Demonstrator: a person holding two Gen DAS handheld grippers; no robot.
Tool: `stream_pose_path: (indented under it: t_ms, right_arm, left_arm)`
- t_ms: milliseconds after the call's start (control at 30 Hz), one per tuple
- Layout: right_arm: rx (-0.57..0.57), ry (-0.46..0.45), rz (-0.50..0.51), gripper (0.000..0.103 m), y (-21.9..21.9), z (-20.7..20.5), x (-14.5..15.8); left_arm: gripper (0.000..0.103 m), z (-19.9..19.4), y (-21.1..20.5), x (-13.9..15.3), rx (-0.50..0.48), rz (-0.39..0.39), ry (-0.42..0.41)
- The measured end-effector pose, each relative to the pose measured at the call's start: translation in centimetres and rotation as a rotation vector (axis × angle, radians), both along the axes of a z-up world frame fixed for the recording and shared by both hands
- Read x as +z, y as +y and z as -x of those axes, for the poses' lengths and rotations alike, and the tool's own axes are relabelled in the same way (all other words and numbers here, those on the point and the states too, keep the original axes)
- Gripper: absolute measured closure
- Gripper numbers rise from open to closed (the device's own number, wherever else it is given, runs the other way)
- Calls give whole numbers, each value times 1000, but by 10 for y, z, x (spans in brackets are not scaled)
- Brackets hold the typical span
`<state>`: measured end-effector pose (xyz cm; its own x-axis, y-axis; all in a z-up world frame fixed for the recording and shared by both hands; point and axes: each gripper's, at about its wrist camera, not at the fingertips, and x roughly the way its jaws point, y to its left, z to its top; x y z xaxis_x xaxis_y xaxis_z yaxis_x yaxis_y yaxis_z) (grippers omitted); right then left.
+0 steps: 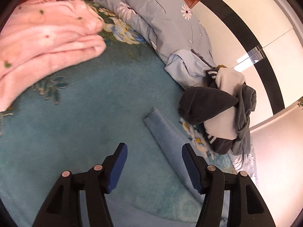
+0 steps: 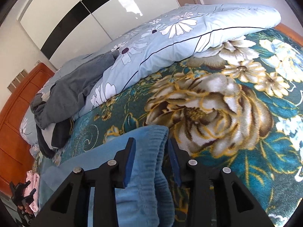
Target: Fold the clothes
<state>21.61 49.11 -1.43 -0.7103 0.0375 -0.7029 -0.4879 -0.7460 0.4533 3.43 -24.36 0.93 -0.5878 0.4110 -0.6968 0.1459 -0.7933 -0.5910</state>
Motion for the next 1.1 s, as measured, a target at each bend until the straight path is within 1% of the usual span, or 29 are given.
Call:
stream_pose_path:
  t_ms: [33, 100, 133, 233, 300, 333, 467, 533, 567, 633, 667, 833, 900, 1033, 1067, 1100]
  right_arm:
    - [2, 5, 5, 63, -2, -10, 1]
    - [0, -8, 14, 60, -7, -29, -1]
    - [2, -22, 27, 59, -9, -39, -5]
    - [3, -54, 77, 59, -16, -65, -17]
    - [-2, -64, 120, 59, -20, -82, -25]
    - [-7, -62, 150, 59, -23, -90, -29]
    - [-26, -20, 257, 59, -32, -117, -37]
    - [-31, 13, 311, 59, -35, -125, -38]
    - [-31, 31, 341, 59, -37, -127, -39]
    - [-24, 61, 387, 59, -41, -128, -40]
    - [-17, 67, 393, 59, -44, -126, -39]
    - [21, 34, 327, 59, -59, -114, -34]
    - [24, 25, 348, 59, -61, -106, -41]
    - [2, 39, 326, 59, -69, -96, -43]
    - [-8, 39, 330, 63, -70, -94, -43]
    - [-11, 41, 335, 71, -70, -92, -43]
  left_arm:
    - [35, -14, -7, -2, 20, 30, -4]
    - [35, -40, -22, -12, 66, 63, -21]
    - [35, -53, -30, -20, 96, 64, -39]
    - [35, -81, -49, -43, 140, 0, -85]
    - [35, -94, -57, -54, 162, -36, -98]
    - [35, -98, -58, -58, 157, -60, -92]
    - [35, -100, -58, -58, 137, -86, -62]
    - [35, -96, -54, -57, 109, -118, -48]
    - [35, -95, -52, -55, 95, -133, -43]
    - [35, -93, -49, -53, 79, -129, -45]
    - [35, -93, -48, -52, 77, -127, -44]
    - [35, -100, -53, -55, 91, -142, -54]
    - [35, -102, -55, -58, 95, -153, -65]
    - [35, -108, -56, -57, 87, -161, -63]
    - [35, -109, -56, -56, 85, -160, -61]
    - [35, -110, -57, -55, 83, -163, -56]
